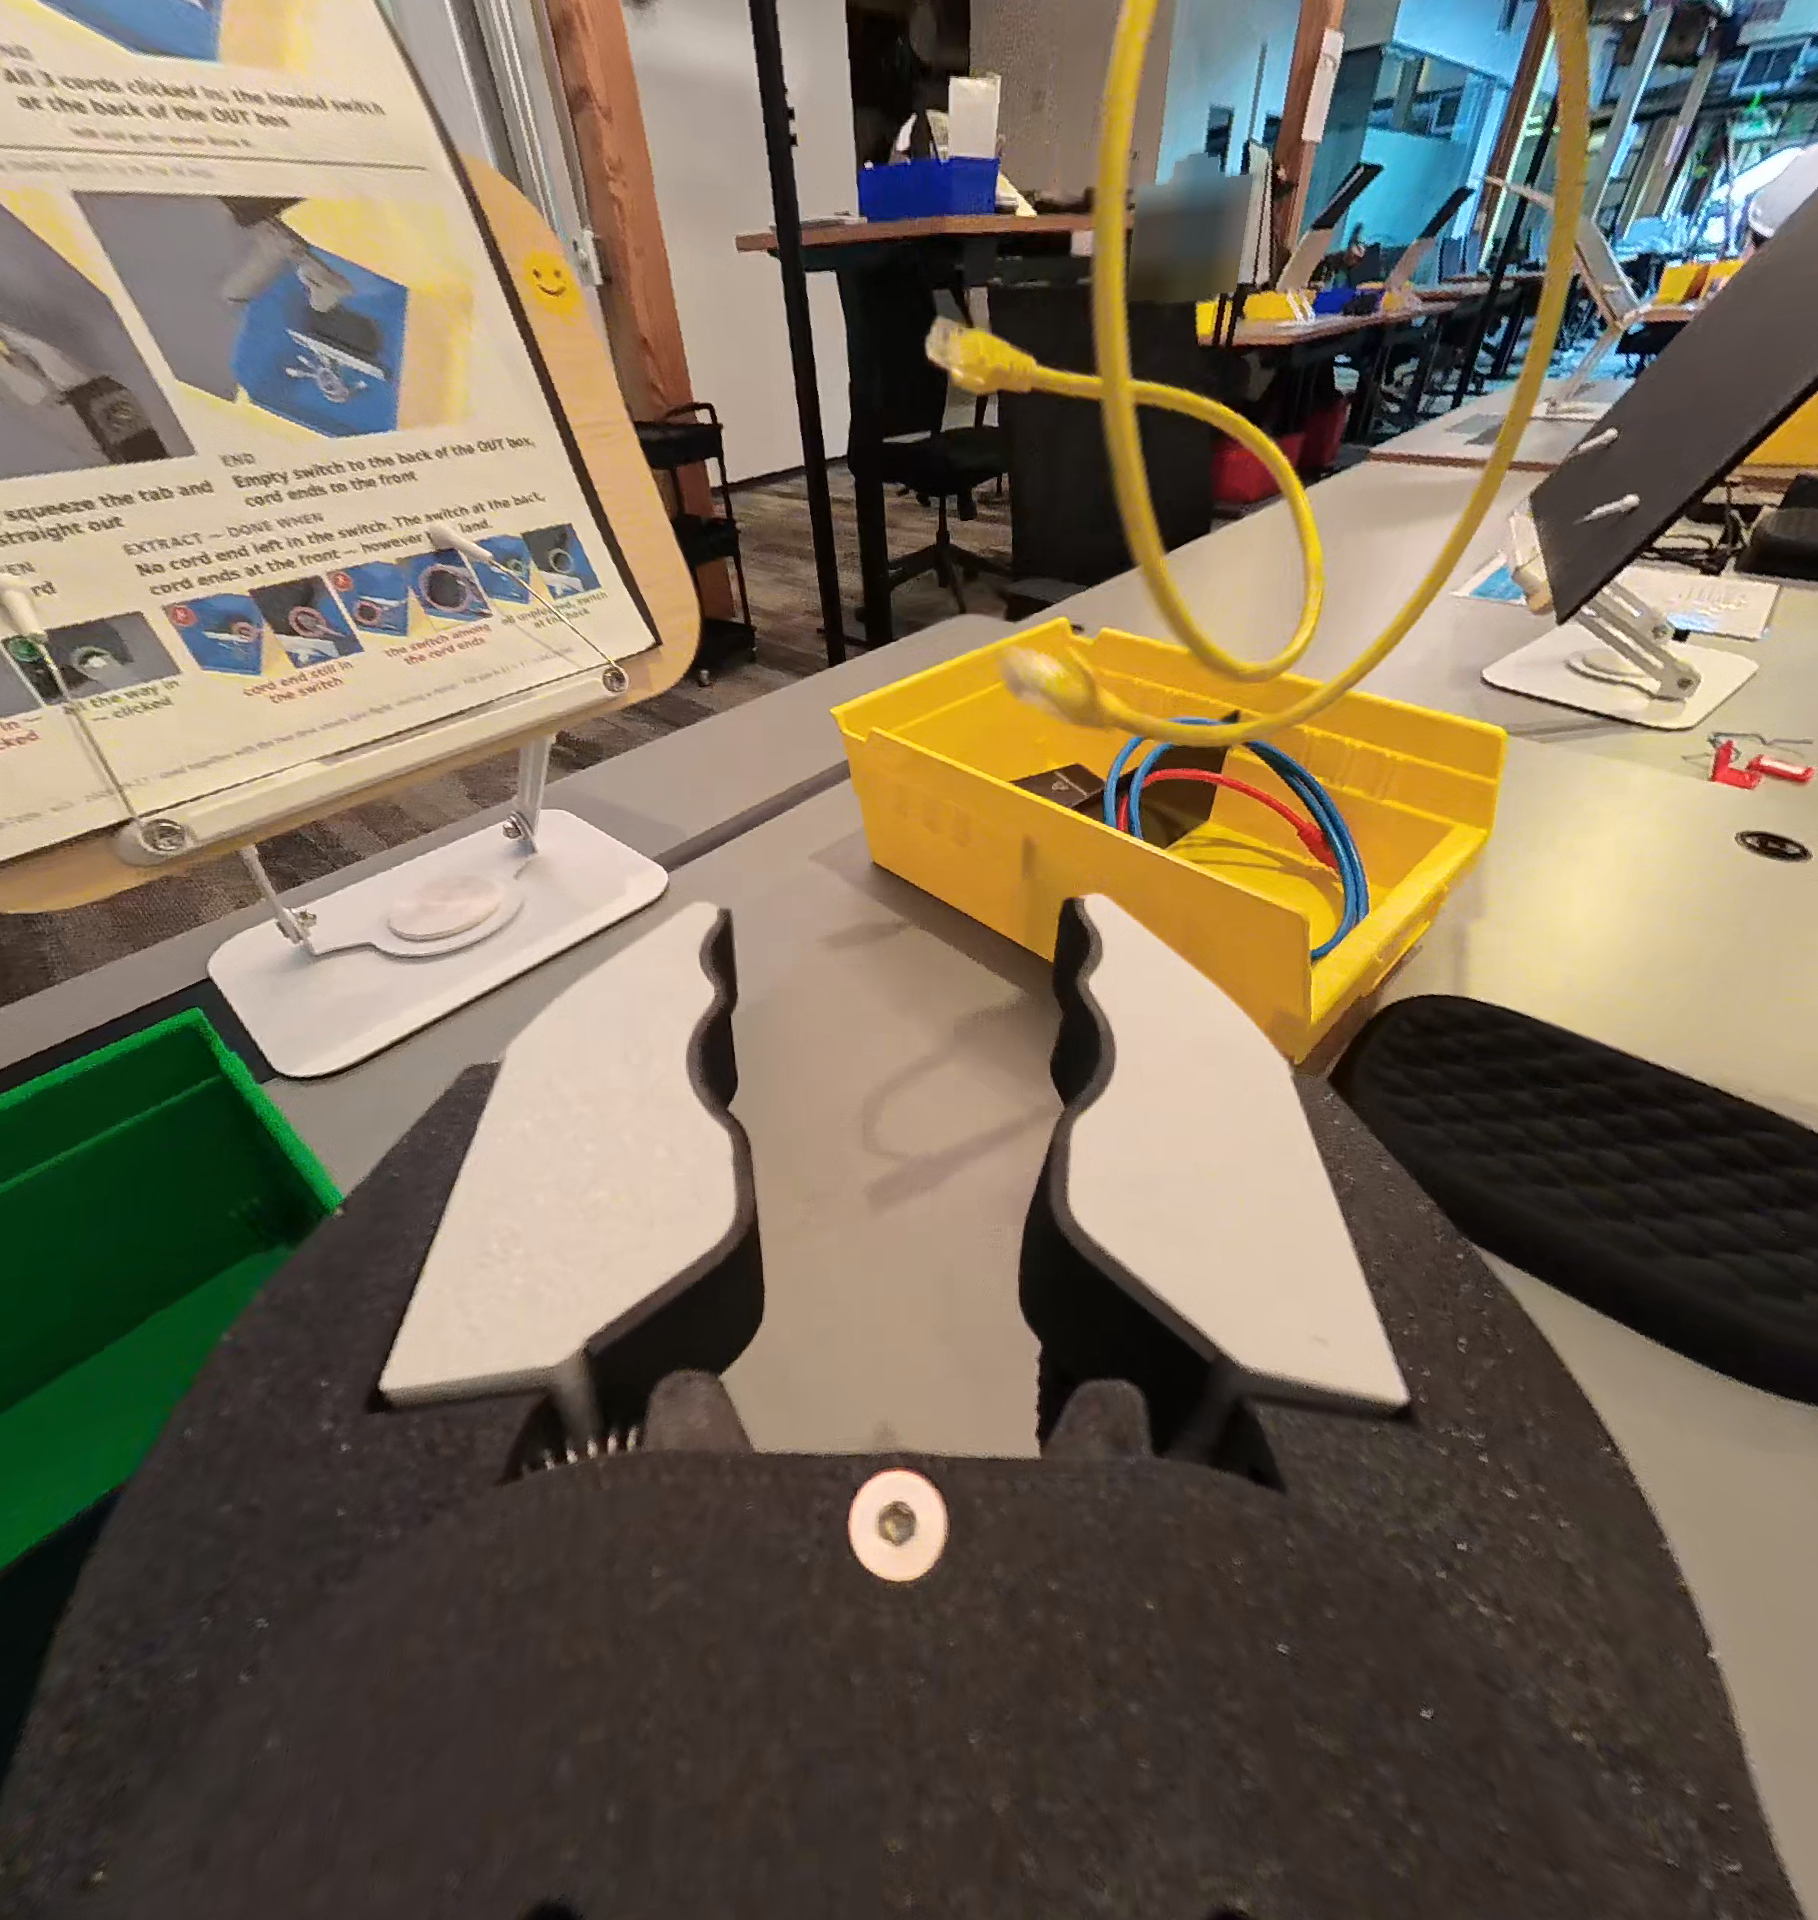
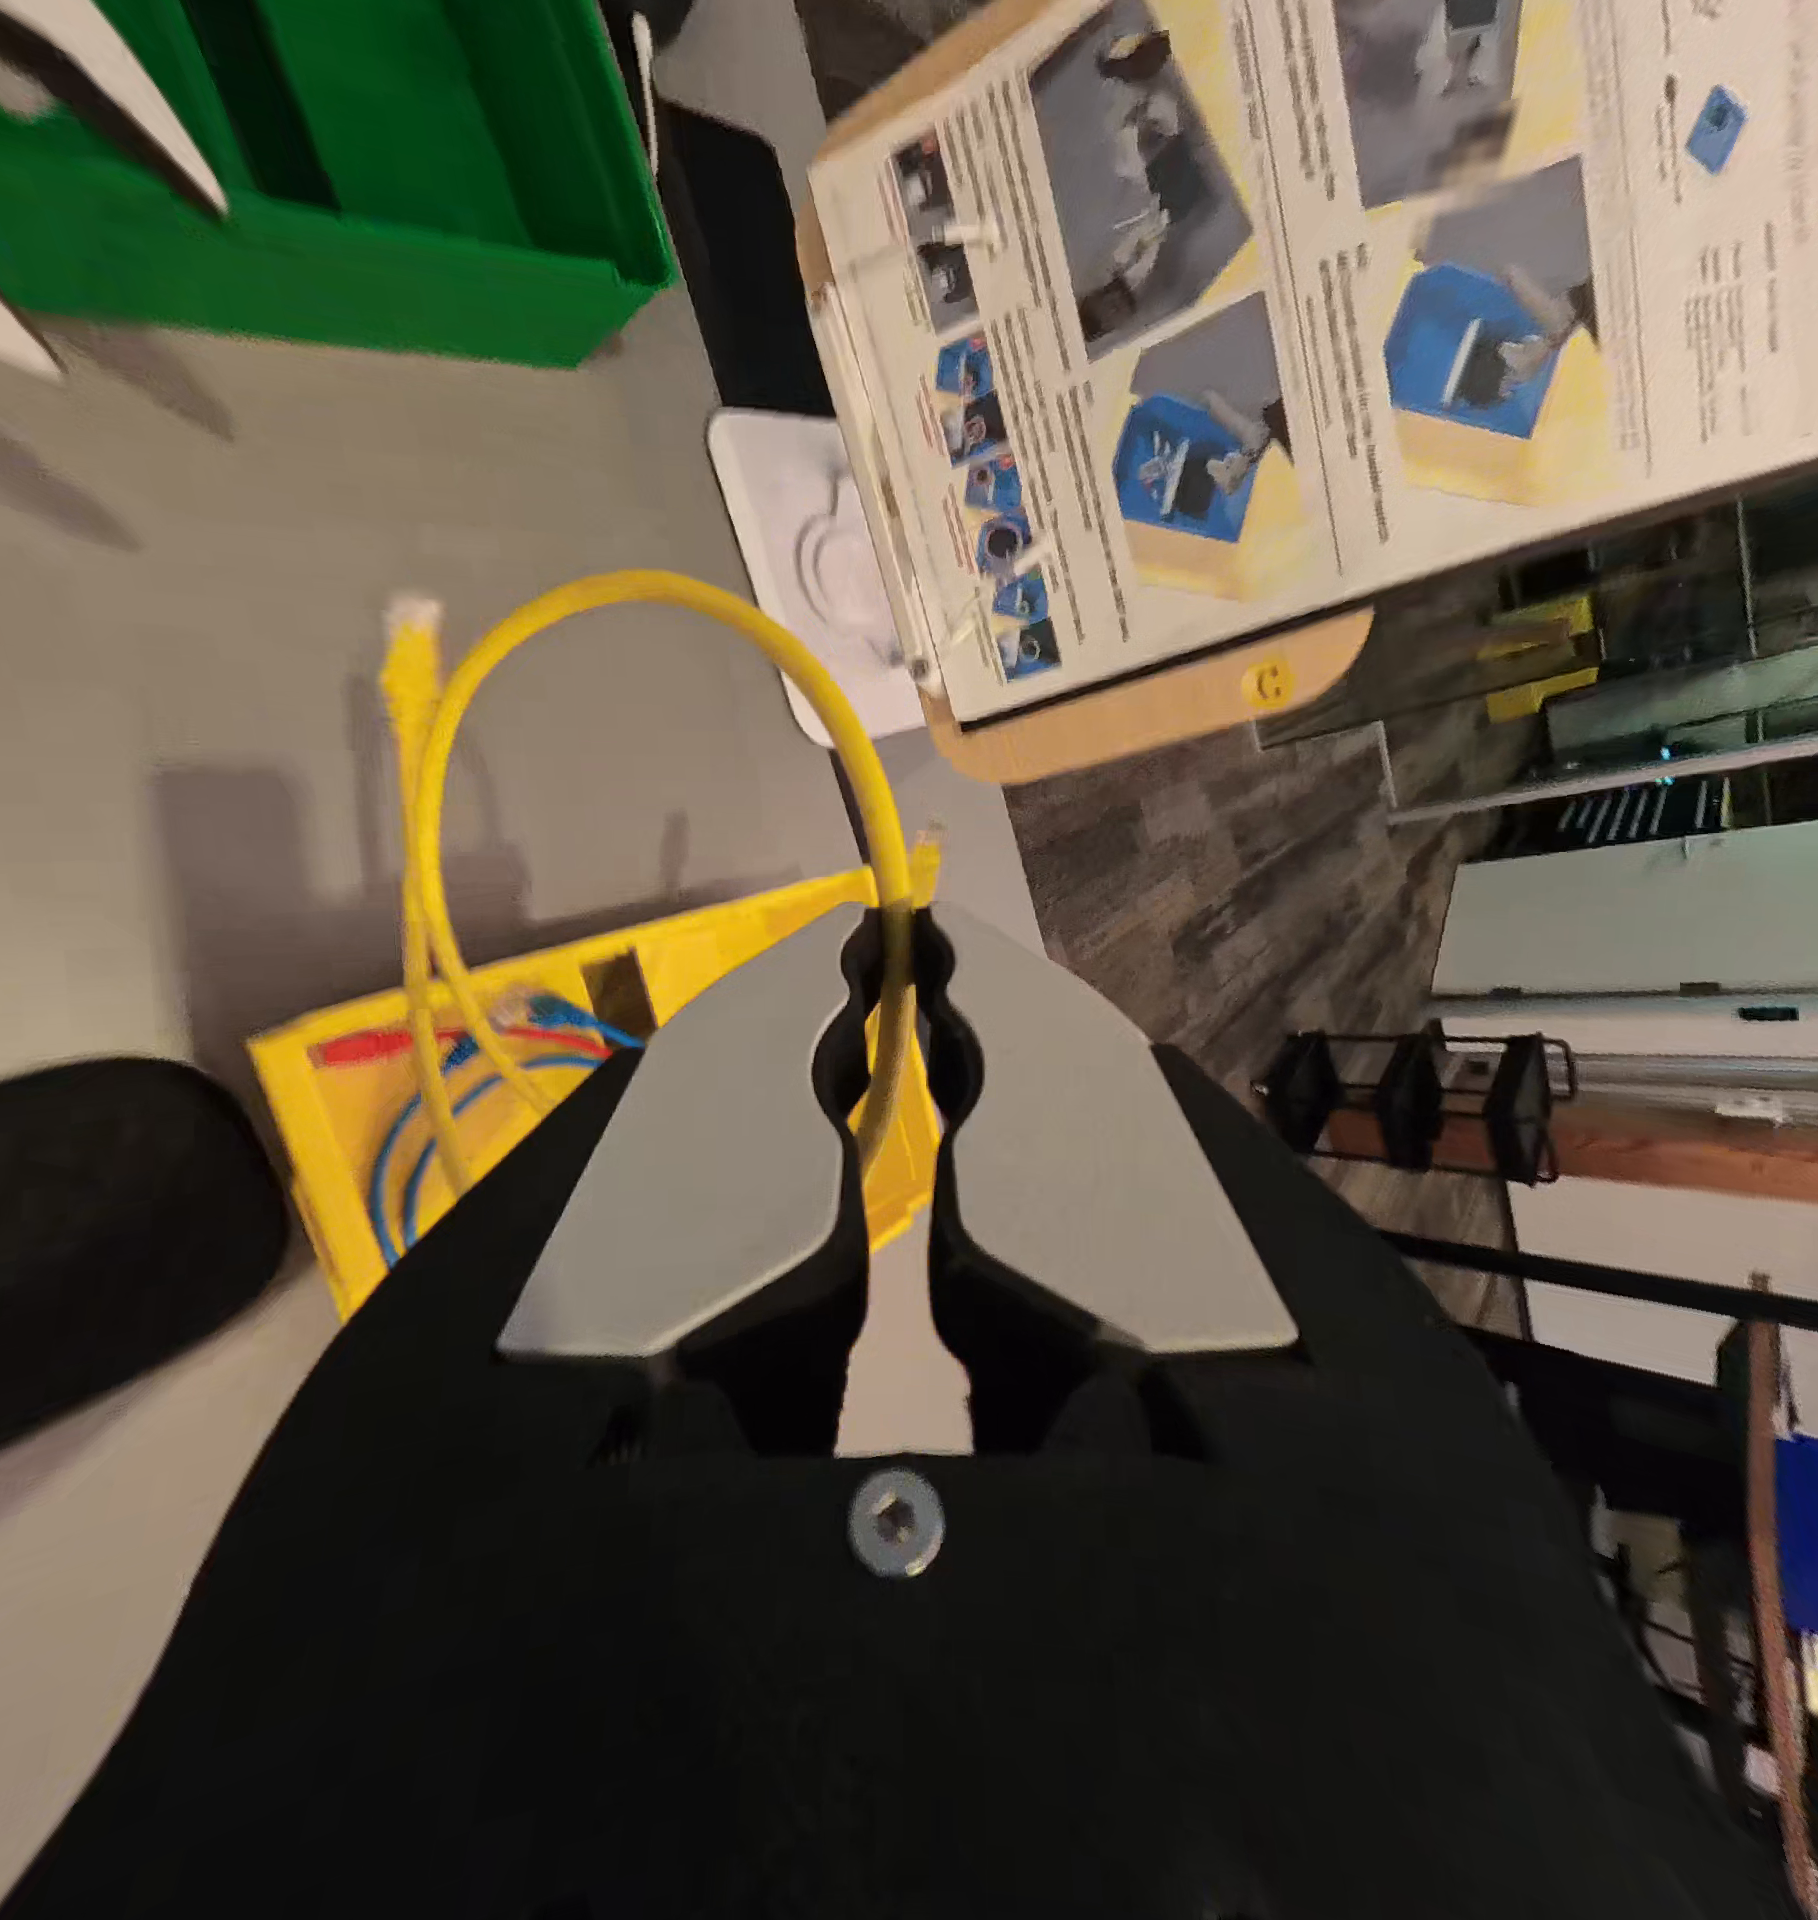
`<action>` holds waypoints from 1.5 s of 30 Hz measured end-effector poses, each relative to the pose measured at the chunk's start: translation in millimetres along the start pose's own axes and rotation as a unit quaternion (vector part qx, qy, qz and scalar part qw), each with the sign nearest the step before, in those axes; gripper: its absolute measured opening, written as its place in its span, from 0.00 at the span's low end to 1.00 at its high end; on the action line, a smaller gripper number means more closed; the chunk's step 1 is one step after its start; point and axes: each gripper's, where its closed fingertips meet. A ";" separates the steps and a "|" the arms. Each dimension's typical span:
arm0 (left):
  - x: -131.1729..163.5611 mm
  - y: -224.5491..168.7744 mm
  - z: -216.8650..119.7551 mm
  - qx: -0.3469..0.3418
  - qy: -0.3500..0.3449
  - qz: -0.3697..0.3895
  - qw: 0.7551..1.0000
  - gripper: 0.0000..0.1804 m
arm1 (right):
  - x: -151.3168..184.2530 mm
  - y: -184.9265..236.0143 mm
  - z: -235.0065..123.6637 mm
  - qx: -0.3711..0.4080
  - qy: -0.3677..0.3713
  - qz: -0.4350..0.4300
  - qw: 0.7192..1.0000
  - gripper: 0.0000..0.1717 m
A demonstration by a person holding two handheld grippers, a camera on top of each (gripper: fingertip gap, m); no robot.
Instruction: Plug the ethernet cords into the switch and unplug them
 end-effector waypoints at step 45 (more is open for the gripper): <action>27.6 -19.0 26.4 -0.029 0.070 0.088 0.993 0.30 | 191.8 68.1 179.5 -0.424 0.209 0.213 0.855 0.18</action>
Point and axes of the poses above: each gripper's, where its closed fingertips meet, z out along the fingers, x out of its underside, y = z × x across the jaws, and after that the axes turned 13 degrees about y, right-handed
